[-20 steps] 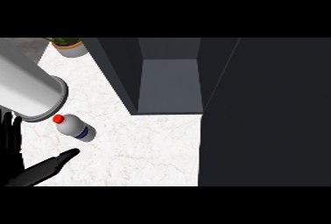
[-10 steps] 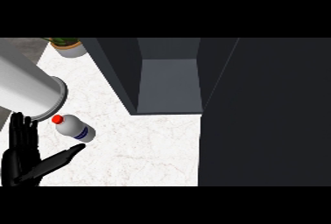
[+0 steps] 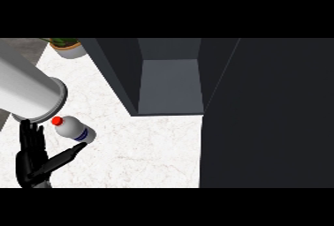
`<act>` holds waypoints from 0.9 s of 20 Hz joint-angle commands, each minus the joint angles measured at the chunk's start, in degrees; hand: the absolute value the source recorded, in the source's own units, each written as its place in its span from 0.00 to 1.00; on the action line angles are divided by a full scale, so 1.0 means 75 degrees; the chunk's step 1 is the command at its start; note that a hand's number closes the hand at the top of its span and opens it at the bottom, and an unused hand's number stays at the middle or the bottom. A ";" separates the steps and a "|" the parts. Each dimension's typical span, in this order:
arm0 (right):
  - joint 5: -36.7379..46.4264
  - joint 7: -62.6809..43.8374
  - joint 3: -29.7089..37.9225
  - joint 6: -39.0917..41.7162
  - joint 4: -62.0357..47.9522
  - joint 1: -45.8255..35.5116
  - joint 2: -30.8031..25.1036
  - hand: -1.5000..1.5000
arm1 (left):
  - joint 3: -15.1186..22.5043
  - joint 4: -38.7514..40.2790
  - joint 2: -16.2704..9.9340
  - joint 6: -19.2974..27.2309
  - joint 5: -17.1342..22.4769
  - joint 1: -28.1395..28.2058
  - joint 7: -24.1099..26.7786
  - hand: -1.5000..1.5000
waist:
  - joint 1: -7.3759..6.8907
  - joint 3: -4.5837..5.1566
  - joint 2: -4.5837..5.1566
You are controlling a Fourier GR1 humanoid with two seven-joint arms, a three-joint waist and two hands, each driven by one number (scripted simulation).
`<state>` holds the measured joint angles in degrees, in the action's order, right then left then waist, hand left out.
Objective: Pick up the bottled water, place it into the cabinet and close the cabinet
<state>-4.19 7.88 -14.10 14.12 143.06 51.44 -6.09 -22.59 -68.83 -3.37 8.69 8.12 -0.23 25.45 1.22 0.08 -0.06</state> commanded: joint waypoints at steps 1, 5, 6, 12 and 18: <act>-0.0277 -0.0304 -0.0274 0.0120 0.1355 0.0875 -0.0128 0.00 | -0.0145 0.1200 -0.0016 -0.0175 0.0033 -0.0242 0.0836 0.00 | 0.0027 0.0003 -0.0005; -0.0233 -0.0088 -0.0253 0.0010 0.0831 0.0614 -0.0012 0.00 | -0.0304 0.2571 -0.0228 -0.1164 0.0433 -0.0711 0.1591 0.00 | 0.0002 0.0007 0.0013; -0.0095 0.0200 -0.0203 0.0175 0.0809 0.0802 -0.0134 0.00 | -0.0328 0.2694 -0.0325 -0.1420 0.0509 -0.0709 0.1681 0.00 | 0.0017 0.0004 -0.0001; -0.0196 0.0646 -0.0159 0.0354 0.0896 0.1431 -0.0268 0.00 | -0.0542 0.4307 -0.0516 -0.1997 0.0682 -0.1565 0.2390 0.00 | 0.0133 0.0013 0.0010; -0.0204 0.0046 -0.0179 -0.0027 0.0948 0.0797 -0.0209 0.00 | -0.0766 0.5258 -0.0375 -0.2077 0.0844 -0.1871 0.3424 1.00 | -0.0034 0.0008 0.0037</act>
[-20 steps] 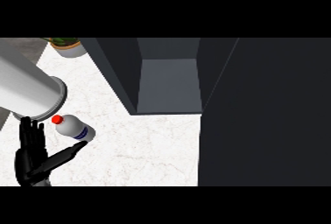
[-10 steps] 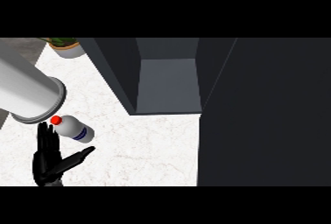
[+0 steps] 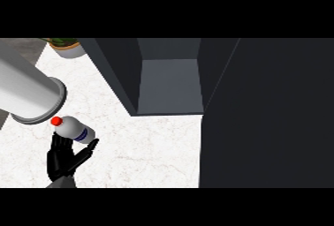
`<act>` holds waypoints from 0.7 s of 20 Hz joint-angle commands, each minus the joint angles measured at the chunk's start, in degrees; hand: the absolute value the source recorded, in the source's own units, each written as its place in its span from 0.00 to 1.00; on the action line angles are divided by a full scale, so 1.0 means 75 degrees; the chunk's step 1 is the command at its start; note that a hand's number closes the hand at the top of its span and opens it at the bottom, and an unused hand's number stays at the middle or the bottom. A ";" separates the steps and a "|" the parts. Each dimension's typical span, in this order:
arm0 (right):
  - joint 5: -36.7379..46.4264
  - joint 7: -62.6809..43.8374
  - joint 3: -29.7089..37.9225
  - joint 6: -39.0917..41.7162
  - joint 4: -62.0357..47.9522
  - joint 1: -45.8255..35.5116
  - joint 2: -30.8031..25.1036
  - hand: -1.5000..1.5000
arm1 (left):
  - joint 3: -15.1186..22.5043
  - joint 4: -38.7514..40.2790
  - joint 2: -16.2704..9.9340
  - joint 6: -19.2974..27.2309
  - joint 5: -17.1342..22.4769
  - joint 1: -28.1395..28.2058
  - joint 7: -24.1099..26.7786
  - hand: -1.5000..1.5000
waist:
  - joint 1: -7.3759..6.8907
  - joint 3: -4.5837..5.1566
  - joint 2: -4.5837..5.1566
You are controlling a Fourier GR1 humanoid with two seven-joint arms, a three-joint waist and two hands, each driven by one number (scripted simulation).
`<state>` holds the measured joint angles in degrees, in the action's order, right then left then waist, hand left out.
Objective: Pick up the bottled water, place it into the cabinet and close the cabinet
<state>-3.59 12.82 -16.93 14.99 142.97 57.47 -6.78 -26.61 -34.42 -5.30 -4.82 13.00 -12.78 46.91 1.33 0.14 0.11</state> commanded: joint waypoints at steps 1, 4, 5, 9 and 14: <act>-0.0065 -0.0280 -0.0080 0.0021 0.0968 0.0411 -0.0163 0.00 | -0.0332 0.0827 -0.0035 0.0163 0.0248 -0.0606 0.0454 1.00 | 0.0026 -0.0001 -0.0004; -0.0294 0.0344 0.0220 0.0232 0.0322 0.0428 -0.0237 0.00 | -0.0417 0.1457 -0.0285 -0.0683 0.0415 -0.0598 0.0730 1.00 | 0.0036 -0.0005 -0.0010; -0.0332 -0.0285 0.0104 -0.0054 0.0985 0.0448 -0.0160 0.00 | -0.0470 0.1657 -0.0333 -0.0638 0.0437 -0.0875 0.0681 1.00 | 0.0041 0.0004 0.0017; -0.0316 -0.0745 -0.0037 -0.0223 0.0842 -0.0193 -0.0050 0.00 | -0.0607 0.2087 -0.0539 -0.0973 0.0601 -0.1254 0.0794 1.00 | -0.0021 0.0004 0.0036; 0.0034 -0.0129 -0.0178 -0.0100 0.0446 0.0133 -0.0057 0.00 | 0.0435 0.2018 0.0102 -0.1654 -0.0301 -0.0602 0.1470 1.00 | 0.0021 0.0000 -0.0006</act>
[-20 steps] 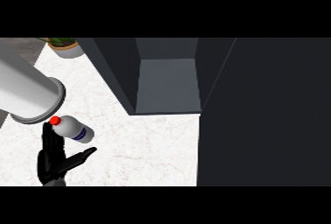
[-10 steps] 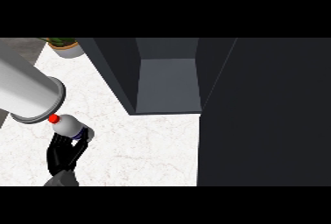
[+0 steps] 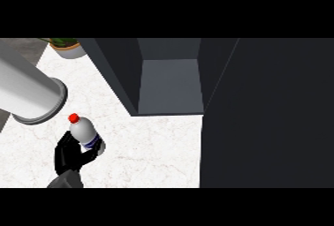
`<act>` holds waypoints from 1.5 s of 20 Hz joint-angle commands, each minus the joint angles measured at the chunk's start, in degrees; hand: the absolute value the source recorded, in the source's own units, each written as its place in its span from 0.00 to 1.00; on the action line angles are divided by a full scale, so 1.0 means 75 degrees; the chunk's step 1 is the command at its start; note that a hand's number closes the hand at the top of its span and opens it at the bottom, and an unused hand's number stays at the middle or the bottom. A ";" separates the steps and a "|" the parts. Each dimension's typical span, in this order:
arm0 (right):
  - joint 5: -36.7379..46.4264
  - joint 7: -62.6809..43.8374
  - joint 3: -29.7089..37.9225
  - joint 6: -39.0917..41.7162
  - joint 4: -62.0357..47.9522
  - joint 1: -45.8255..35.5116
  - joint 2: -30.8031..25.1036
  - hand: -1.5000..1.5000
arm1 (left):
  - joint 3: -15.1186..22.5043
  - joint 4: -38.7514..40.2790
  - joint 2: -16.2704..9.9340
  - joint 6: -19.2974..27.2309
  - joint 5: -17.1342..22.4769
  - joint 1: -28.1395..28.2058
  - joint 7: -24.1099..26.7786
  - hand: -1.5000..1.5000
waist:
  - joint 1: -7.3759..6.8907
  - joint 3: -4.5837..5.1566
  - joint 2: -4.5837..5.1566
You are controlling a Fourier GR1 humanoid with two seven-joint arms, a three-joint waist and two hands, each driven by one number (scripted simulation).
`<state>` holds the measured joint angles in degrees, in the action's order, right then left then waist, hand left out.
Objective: Pick up the bottled water, place it into the cabinet and close the cabinet
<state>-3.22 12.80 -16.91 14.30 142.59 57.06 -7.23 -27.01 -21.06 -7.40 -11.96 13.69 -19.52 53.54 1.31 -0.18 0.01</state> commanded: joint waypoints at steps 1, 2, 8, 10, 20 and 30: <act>0.0013 -0.0227 -0.0088 -0.0066 0.0699 -0.0015 -0.0024 0.00 | 0.0804 0.0141 0.0750 -0.0475 -0.0633 0.0102 0.0357 1.00 | 0.0001 0.0041 0.0007; -0.0147 0.0103 0.0165 0.0034 0.0268 0.0024 -0.0060 0.00 | 0.1104 -0.0045 0.0790 -0.0823 -0.0858 0.0424 0.0460 1.00 | -0.0030 0.0026 -0.0032; -0.0475 -0.0436 0.0169 -0.0002 0.0827 0.0249 -0.0227 0.00 | 0.1768 -0.0405 0.0963 -0.0552 -0.0603 0.0187 0.0440 1.00 | -0.0087 0.0025 -0.0032; -0.0039 -0.0005 -0.0179 -0.0068 0.0411 0.0162 0.0017 0.00 | 0.2070 -0.0611 0.0969 -0.0434 -0.0329 0.0296 0.0273 1.00 | -0.0094 0.0023 -0.0048; -0.0461 -0.0148 0.0128 -0.0009 0.0572 0.0248 -0.0118 0.00 | 0.4069 -0.2338 0.0984 0.0607 0.1452 -0.0011 -0.1646 1.00 | -0.0117 0.0017 -0.0069; -0.0830 -0.0068 0.0668 0.0087 0.0238 -0.0201 -0.0153 0.00 | 0.6021 -0.4702 0.0986 0.3681 0.1717 -0.0564 -0.3173 1.00 | -0.0130 0.0017 -0.0037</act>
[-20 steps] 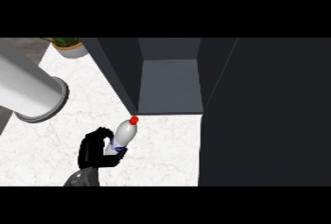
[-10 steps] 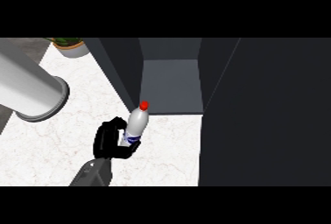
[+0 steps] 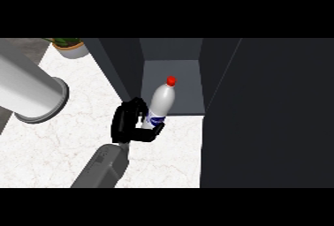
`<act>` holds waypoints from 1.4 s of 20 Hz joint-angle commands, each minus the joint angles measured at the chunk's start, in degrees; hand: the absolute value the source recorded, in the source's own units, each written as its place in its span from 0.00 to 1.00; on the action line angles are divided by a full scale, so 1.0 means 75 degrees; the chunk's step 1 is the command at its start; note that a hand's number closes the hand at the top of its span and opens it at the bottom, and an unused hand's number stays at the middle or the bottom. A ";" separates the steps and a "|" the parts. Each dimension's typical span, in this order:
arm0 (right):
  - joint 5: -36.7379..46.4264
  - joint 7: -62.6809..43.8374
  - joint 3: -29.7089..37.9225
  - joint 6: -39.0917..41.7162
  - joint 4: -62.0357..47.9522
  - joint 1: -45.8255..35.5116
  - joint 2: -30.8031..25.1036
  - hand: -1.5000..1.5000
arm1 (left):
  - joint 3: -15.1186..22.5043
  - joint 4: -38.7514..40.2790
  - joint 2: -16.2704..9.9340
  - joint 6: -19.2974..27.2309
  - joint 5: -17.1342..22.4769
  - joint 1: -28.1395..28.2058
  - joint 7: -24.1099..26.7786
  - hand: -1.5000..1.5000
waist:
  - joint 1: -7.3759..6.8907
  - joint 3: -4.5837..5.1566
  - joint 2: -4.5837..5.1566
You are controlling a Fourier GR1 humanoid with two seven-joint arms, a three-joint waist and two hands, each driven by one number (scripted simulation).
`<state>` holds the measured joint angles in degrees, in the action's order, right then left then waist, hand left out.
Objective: Pick up the bottled water, place it into the cabinet and close the cabinet
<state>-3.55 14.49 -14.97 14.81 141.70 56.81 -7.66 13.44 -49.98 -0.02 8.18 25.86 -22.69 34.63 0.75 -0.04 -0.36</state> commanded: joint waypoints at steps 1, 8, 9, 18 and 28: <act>-0.0355 -0.0196 -0.0116 0.0005 0.0537 0.0353 0.0020 0.00 | 0.0903 -0.0871 0.0003 0.1361 0.0180 -0.0502 -0.0728 1.00 | 0.0062 0.0003 0.0001; -0.0744 -0.0318 0.0421 0.0126 0.0600 0.0129 -0.0115 0.00 | 0.1392 -0.0666 0.0003 0.2927 0.0159 -0.1912 -0.1730 1.00 | 0.0075 0.0002 0.0029; -0.0718 -0.0364 0.0498 -0.0099 0.0263 -0.0289 0.0105 0.00 | 0.1156 -0.0516 -0.0098 0.2697 -0.0031 -0.1999 -0.1968 1.00 | 0.0001 0.0001 0.0040; -0.1067 -0.0313 0.0861 0.0212 0.0570 -0.0125 0.0018 0.00 | 0.0959 0.1855 0.0003 0.3299 0.1008 -0.3975 -0.2011 1.00 | 0.0266 0.0005 0.0089; -0.1226 -0.0271 0.1111 0.0501 0.0274 -0.0471 -0.0053 0.00 | 0.0663 0.4585 -0.0161 0.3688 0.0331 -0.4936 -0.1370 1.00 | 0.0466 0.0010 0.0256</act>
<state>-6.88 14.41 -7.96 18.21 140.54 52.98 -7.63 20.35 -21.53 -0.28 34.87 28.65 -57.91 23.02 3.86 0.01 1.14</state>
